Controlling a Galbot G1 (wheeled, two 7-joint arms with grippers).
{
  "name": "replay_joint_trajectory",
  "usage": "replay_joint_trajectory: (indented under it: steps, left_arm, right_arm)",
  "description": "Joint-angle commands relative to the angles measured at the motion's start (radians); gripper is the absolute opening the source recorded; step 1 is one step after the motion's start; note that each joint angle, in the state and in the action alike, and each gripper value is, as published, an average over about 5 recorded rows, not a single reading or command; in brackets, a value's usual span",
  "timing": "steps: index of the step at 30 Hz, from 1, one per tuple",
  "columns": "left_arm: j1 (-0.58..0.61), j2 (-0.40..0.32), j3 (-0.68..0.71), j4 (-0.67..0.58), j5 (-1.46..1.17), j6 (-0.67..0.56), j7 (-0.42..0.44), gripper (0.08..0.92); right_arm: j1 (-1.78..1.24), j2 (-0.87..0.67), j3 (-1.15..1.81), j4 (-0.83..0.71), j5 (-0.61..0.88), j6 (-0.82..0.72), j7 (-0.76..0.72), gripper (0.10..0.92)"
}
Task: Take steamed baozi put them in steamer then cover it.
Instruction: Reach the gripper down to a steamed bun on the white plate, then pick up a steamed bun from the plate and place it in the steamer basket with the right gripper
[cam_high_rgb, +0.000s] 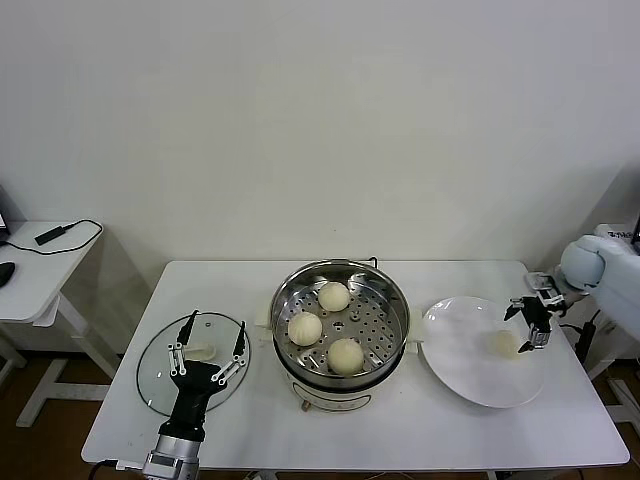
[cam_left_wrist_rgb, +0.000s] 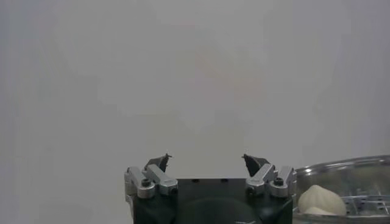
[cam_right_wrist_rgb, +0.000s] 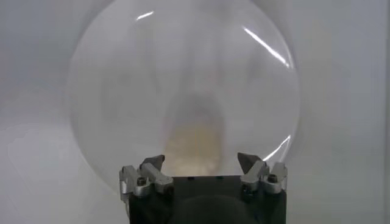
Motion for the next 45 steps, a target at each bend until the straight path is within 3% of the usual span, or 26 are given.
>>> replay_joint_trajectory:
  steps: [1, 13, 25, 31, 37, 45]
  left_arm:
    - [0.0, -0.001, 0.0, 0.004, 0.0, -0.001, 0.0, 0.823]
    - [0.002, -0.004, -0.001, 0.013, -0.007, -0.002, 0.003, 0.823]
    - [0.0, -0.003, -0.003, 0.012, -0.017, -0.005, 0.004, 0.823]
    - [-0.003, 0.0, -0.001, 0.006, -0.017, -0.002, 0.003, 0.823]
    - [-0.011, -0.001, 0.005, 0.008, -0.01, 0.009, -0.003, 0.823]
    - [-0.016, -0.002, 0.017, 0.009, -0.008, 0.023, -0.015, 0.823]
  right_arm:
    - [-0.046, 0.03, 0.01, -0.05, -0.01, -0.009, 0.019, 0.823]
    - [-0.055, 0.048, 0.012, -0.063, -0.014, -0.001, 0.036, 0.81]
    - [-0.02, 0.032, 0.003, -0.038, -0.012, 0.004, 0.028, 0.661]
    - [0.103, -0.003, -0.026, 0.06, -0.003, 0.001, -0.07, 0.623]
    - [0.373, 0.011, -0.17, 0.216, 0.102, -0.048, -0.2, 0.622]
    - [0.654, 0.16, -0.343, 0.46, 0.389, -0.198, -0.176, 0.611]
